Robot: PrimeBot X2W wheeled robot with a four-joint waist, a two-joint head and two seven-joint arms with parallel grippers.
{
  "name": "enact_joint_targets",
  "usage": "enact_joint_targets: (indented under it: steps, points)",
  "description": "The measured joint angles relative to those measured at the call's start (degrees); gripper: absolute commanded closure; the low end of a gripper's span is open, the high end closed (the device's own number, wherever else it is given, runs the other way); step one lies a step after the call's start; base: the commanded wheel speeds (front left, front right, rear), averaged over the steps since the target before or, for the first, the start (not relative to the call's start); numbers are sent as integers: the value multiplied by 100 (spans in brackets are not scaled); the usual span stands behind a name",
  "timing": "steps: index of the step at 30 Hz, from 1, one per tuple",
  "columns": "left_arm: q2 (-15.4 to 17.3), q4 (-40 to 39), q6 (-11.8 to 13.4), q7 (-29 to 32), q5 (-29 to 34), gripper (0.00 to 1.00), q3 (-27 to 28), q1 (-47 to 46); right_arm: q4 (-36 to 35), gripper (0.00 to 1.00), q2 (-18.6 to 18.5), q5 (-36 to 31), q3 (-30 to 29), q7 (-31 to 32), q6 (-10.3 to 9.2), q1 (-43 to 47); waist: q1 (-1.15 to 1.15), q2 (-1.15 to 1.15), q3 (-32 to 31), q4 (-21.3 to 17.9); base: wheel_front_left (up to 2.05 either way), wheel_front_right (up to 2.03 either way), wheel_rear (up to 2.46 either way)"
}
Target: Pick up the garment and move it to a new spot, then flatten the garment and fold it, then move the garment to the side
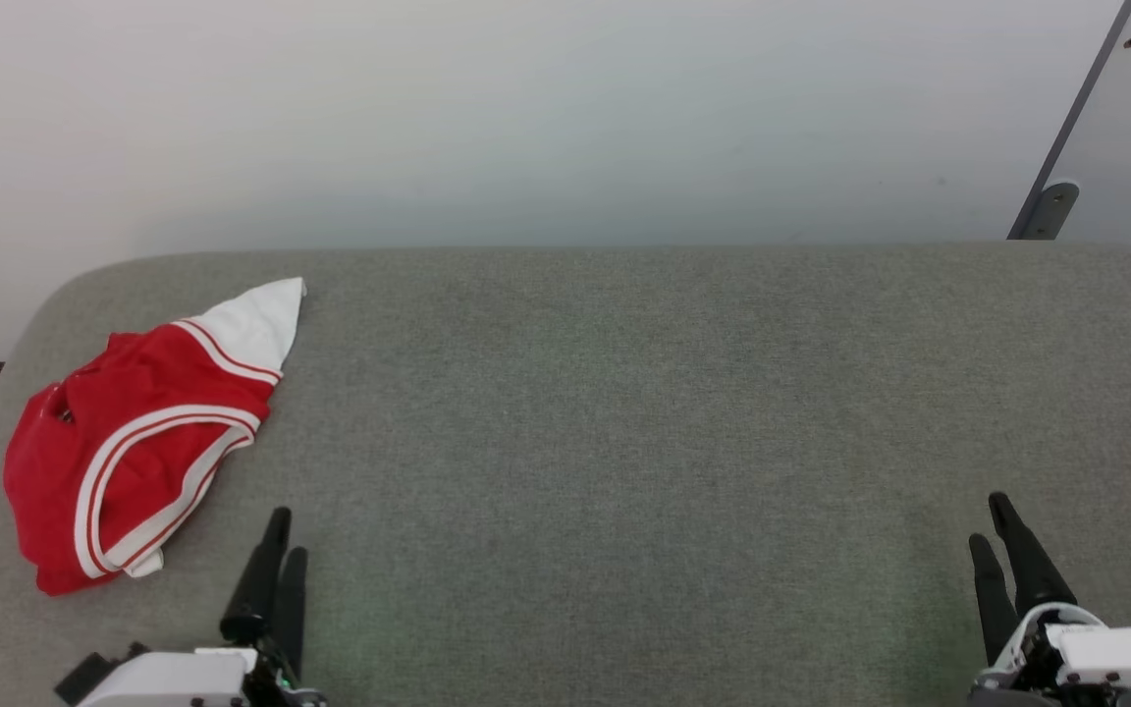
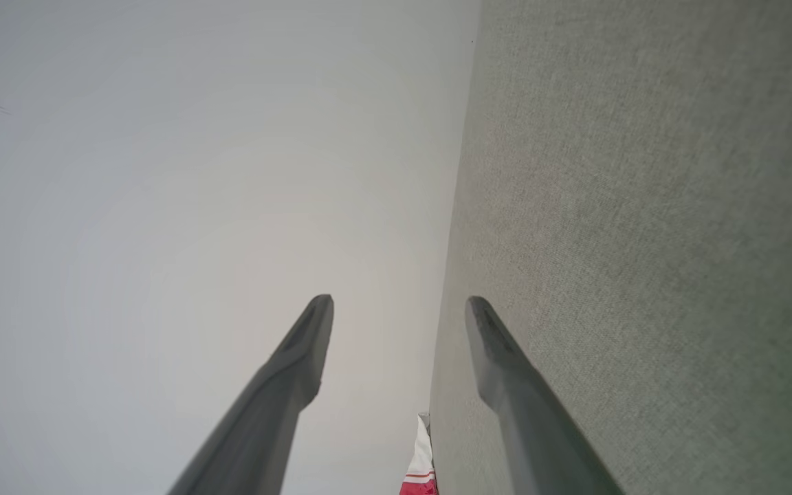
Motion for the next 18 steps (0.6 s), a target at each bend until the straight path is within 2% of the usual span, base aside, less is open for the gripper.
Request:
enact_joint_targets:
  steps: [8, 13, 18]
  points:
    - [298, -90, 0, -266, 447, 0, -68, -7, 155, 0, -21, -595, 126, -232, 0, -274, 0, 0, 4, 3, 0, 0, 0]
    - [458, -83, 0, -410, 993, 0, -105, -25, 197, 0, -20, -1248, 186, -353, 0, -396, 0, 0, 10, 9, 0, 0, 0]
    - [533, -145, 0, -527, 1605, 0, -104, -85, 208, 0, -22, -2192, 236, -470, 0, -450, 0, 0, 21, 17, 0, 0, 0]
